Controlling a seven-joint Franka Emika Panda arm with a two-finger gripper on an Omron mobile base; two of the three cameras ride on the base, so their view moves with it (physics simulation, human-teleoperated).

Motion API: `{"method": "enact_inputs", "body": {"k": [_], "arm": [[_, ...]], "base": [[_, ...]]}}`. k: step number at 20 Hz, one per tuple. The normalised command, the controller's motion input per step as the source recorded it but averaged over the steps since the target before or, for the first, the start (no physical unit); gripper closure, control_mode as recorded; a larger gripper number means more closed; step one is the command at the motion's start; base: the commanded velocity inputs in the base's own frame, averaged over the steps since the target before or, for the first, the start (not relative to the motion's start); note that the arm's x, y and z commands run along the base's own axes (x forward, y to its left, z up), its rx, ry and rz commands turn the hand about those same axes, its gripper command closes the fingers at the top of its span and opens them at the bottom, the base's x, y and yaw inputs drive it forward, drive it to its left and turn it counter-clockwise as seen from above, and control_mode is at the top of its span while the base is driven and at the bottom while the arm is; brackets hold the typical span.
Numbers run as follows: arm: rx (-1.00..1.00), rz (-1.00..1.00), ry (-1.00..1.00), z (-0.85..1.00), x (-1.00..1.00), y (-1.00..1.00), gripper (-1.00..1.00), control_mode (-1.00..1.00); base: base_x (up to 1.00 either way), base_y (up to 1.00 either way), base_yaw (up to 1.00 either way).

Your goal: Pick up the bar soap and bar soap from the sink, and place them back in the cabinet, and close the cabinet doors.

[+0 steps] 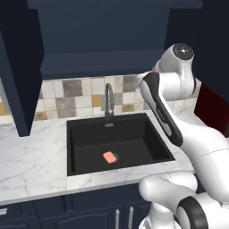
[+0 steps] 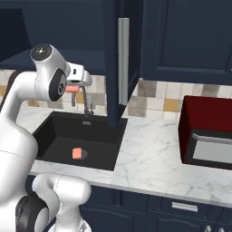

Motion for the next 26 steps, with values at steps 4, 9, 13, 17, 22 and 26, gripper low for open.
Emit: {"method": "enact_inputs", "body": {"k": [4, 9, 13, 17, 22, 26], "arm": [[0.0, -0.03, -0.16, 0.6, 0.0, 0.0, 1.0, -1.0], [0.0, -0.02, -0.13, 0.67, 0.0, 0.0, 1.0, -1.0], [0.0, -0.01, -0.13, 0.43, 0.01, 0.0, 1.0, -1.0], [0.0, 0.0, -0.1, 0.2, 0.06, 0.0, 1.0, -1.0], [0.0, 0.0, -0.06, 0.0, 0.13, 0.0, 1.0, -1.0], [0.0, 0.0, -0.05, 0.0, 0.23, 0.0, 1.0, -1.0]], "base": [[0.0, 0.0, 0.0], [0.0, 0.0, 0.0], [0.0, 0.0, 0.0], [0.0, 0.0, 0.0], [0.0, 0.0, 0.0], [0.0, 0.0, 0.0]]}}
